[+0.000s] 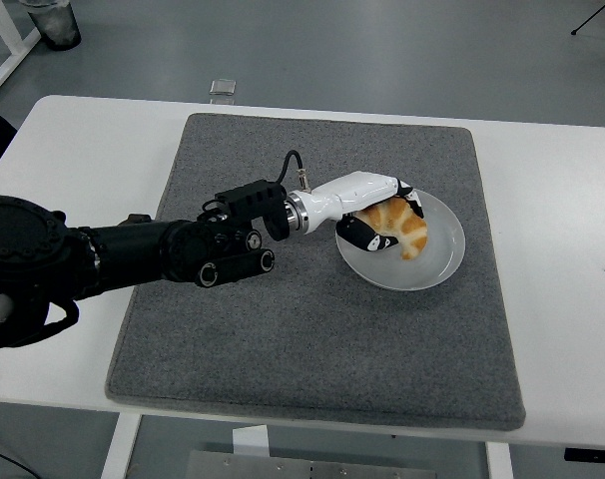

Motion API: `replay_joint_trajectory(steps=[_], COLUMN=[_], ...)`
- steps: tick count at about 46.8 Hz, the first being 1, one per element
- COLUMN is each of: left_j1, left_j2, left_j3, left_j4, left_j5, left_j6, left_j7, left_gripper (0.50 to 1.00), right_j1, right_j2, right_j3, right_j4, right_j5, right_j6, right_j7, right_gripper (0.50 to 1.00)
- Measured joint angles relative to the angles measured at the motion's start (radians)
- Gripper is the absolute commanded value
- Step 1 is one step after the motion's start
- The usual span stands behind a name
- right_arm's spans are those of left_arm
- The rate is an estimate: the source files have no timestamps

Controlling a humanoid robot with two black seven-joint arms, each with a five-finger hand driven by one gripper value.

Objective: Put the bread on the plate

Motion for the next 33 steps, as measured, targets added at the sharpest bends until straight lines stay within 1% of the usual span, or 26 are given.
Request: replay_joint_trajectory(steps=[3, 6, 11, 14, 17, 18, 20, 21, 24, 26, 29, 31, 33], left_j1=[0.006, 0.016, 0.03, 0.037, 0.041, 0.041, 0.044, 0.045, 0.056, 0.06, 0.061, 0.062, 0.063], left_j2=[0.0, 0.0, 0.0, 0.0, 0.0, 0.0, 0.0, 0.0, 0.0, 0.0, 0.0, 0.0, 0.0], left_j3=[-0.006, -0.009, -0.009, -0.011, -0.013, -0.015, -0.025, -0.032, -0.053, -0.061, -0.064, -0.065, -0.065], left_j4=[0.0, 0.002, 0.002, 0.002, 0.002, 0.002, 0.002, 0.002, 0.002, 0.002, 0.002, 0.002, 0.002], left_j5=[-0.01, -0.015, -0.017, -0.019, -0.022, -0.023, -0.023, -0.023, -0.023, -0.023, -0.022, -0.022, -0.022], left_j6=[0.0, 0.0, 0.004, 0.004, 0.006, 0.007, 0.011, 0.013, 0.019, 0.02, 0.02, 0.02, 0.02], left_j7=[0.0, 0.001, 0.001, 0.001, 0.001, 0.001, 0.001, 0.001, 0.001, 0.001, 0.001, 0.002, 0.002], left_gripper=[0.5, 0.514, 0.561, 0.627, 0.717, 0.733, 0.743, 0.765, 0.853, 0.874, 0.891, 0.926, 0.932], right_j1=[0.0, 0.0, 0.0, 0.0, 0.0, 0.0, 0.0, 0.0, 0.0, 0.0, 0.0, 0.0, 0.0], right_j2=[0.0, 0.0, 0.0, 0.0, 0.0, 0.0, 0.0, 0.0, 0.0, 0.0, 0.0, 0.0, 0.0], right_j3=[0.0, 0.0, 0.0, 0.0, 0.0, 0.0, 0.0, 0.0, 0.0, 0.0, 0.0, 0.0, 0.0], right_j4=[0.0, 0.0, 0.0, 0.0, 0.0, 0.0, 0.0, 0.0, 0.0, 0.0, 0.0, 0.0, 0.0], right_j5=[0.0, 0.0, 0.0, 0.0, 0.0, 0.0, 0.0, 0.0, 0.0, 0.0, 0.0, 0.0, 0.0], right_j6=[0.0, 0.0, 0.0, 0.0, 0.0, 0.0, 0.0, 0.0, 0.0, 0.0, 0.001, 0.001, 0.001], right_j7=[0.0, 0.0, 0.0, 0.0, 0.0, 0.0, 0.0, 0.0, 0.0, 0.0, 0.0, 0.0, 0.0], right_gripper=[0.952, 0.952, 0.952, 0.952, 0.952, 0.952, 0.952, 0.952, 0.952, 0.952, 0.952, 0.952, 0.952])
